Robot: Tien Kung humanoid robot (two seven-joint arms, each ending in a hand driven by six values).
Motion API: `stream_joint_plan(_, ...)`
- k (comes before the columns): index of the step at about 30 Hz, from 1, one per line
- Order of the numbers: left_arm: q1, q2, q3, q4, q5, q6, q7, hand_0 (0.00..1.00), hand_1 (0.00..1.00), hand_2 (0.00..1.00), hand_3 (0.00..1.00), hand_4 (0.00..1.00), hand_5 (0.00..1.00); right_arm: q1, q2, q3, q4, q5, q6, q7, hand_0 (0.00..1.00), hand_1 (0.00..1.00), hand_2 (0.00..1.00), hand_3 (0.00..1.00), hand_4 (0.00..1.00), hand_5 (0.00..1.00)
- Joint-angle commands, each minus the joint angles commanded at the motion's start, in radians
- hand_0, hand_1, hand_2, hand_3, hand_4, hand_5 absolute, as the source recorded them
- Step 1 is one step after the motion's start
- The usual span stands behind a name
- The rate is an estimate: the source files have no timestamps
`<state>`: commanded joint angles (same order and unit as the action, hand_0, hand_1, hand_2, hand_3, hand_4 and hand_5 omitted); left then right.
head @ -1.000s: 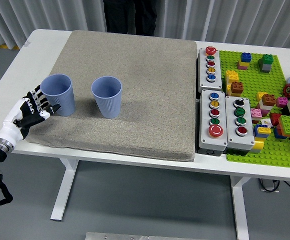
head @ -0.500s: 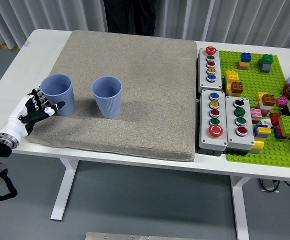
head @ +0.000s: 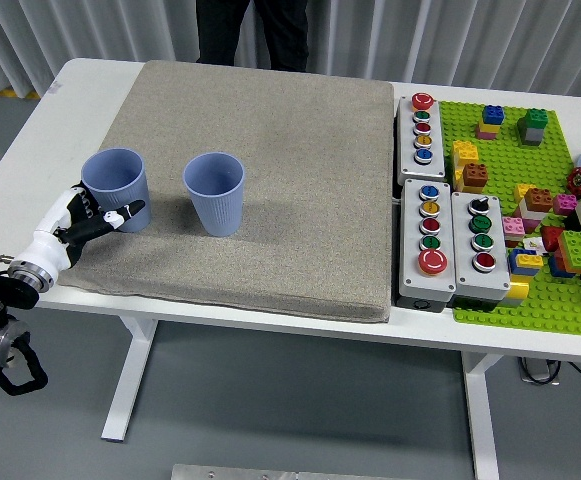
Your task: Pick cup pour cup place
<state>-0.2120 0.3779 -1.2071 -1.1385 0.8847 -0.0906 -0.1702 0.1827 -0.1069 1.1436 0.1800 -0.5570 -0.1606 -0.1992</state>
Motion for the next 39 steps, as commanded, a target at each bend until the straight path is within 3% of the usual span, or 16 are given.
stream_joint_plan(19, -0.016, -0.008, 0.020, 0.014, -0.009, 0.026, 0.003, 0.937, 0.937, 0.998, 0.998, 0.929, 0.229, -0.001, -0.001, 0.004, 0.000, -0.014, 0.001, -0.004, 0.719, 0.682, 0.726, 0.694, 0.310, 0.319)
stream_joint_plan(31, -0.021, -0.010, 0.026, 0.005, -0.002, 0.059, 0.001, 0.910, 0.885, 0.998, 0.998, 0.916, 0.231, -0.001, -0.001, 0.005, 0.000, -0.020, 0.002, -0.006, 0.719, 0.682, 0.725, 0.693, 0.310, 0.322)
stream_joint_plan(32, -0.021, -0.011, 0.027, 0.004, 0.006, 0.070, 0.001, 0.856, 0.837, 0.976, 0.998, 0.905, 0.224, 0.000, -0.001, 0.004, 0.000, -0.017, 0.002, -0.005, 0.720, 0.682, 0.726, 0.693, 0.311, 0.317)
stream_joint_plan(39, -0.029, -0.019, 0.037, 0.003, 0.008, 0.087, -0.002, 0.832, 0.805, 0.960, 0.980, 0.896, 0.218, 0.002, -0.002, 0.003, 0.000, -0.015, 0.002, -0.005, 0.720, 0.682, 0.725, 0.693, 0.311, 0.320)
